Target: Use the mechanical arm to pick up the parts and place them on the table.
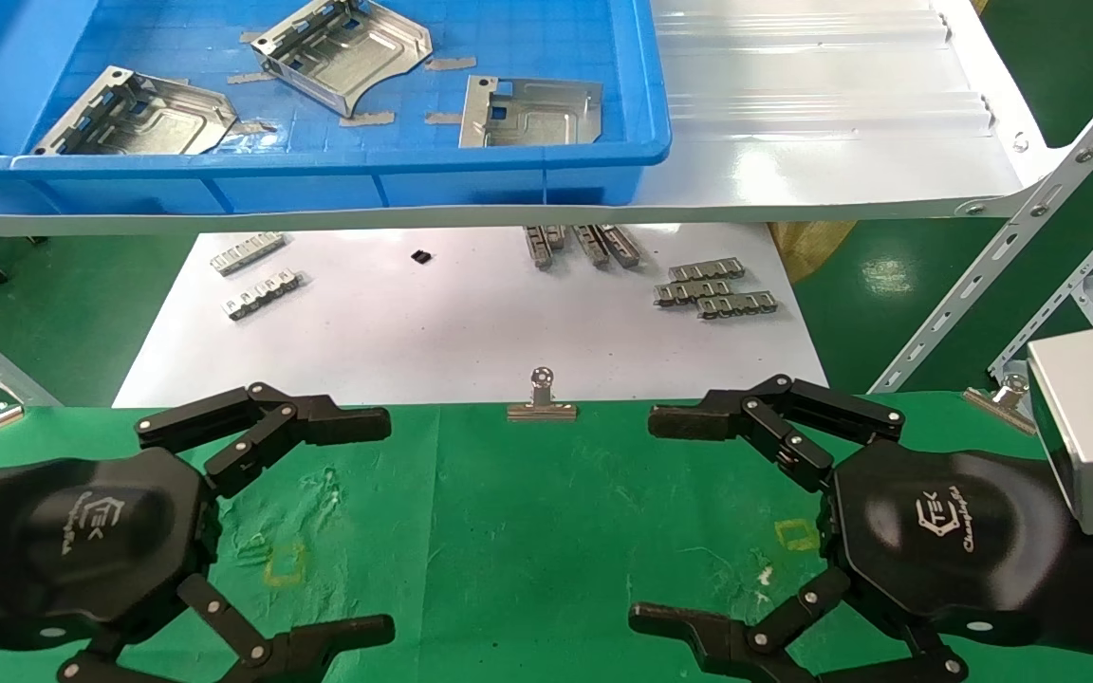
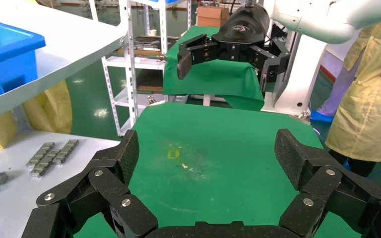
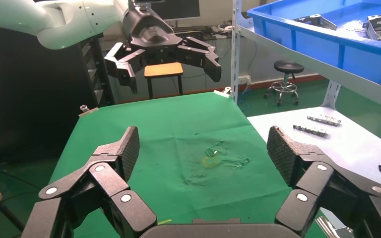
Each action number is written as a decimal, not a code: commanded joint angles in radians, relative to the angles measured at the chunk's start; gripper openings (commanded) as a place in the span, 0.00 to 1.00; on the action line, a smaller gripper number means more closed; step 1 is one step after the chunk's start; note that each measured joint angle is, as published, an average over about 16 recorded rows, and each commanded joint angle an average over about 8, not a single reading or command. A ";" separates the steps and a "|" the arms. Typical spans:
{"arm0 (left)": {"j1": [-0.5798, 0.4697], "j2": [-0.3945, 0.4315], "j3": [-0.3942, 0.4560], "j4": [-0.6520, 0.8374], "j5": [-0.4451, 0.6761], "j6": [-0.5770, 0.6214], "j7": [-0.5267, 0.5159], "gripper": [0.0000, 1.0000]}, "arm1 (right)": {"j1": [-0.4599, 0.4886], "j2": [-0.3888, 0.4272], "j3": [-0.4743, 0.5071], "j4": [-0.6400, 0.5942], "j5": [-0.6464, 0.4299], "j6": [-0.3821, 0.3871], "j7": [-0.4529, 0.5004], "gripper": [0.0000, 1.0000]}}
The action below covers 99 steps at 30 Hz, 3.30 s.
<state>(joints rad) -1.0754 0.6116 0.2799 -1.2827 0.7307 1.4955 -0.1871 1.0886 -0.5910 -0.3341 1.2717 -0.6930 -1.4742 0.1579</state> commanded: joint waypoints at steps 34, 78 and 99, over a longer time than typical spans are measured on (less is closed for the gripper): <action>-0.108 0.010 -0.004 0.003 0.031 -0.033 -0.023 1.00 | 0.000 0.000 0.000 0.000 0.000 0.000 0.000 0.00; -1.025 0.648 0.318 1.253 0.774 -0.692 0.055 0.00 | 0.000 0.000 -0.001 0.000 0.001 0.000 -0.001 1.00; -1.030 0.630 0.306 1.276 0.757 -0.698 0.065 0.00 | 0.001 0.000 -0.002 0.000 0.001 0.000 -0.001 1.00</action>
<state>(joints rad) -2.1091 1.2388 0.5833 -0.0111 1.4844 0.8038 -0.1204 1.0892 -0.5906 -0.3356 1.2712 -0.6920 -1.4740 0.1571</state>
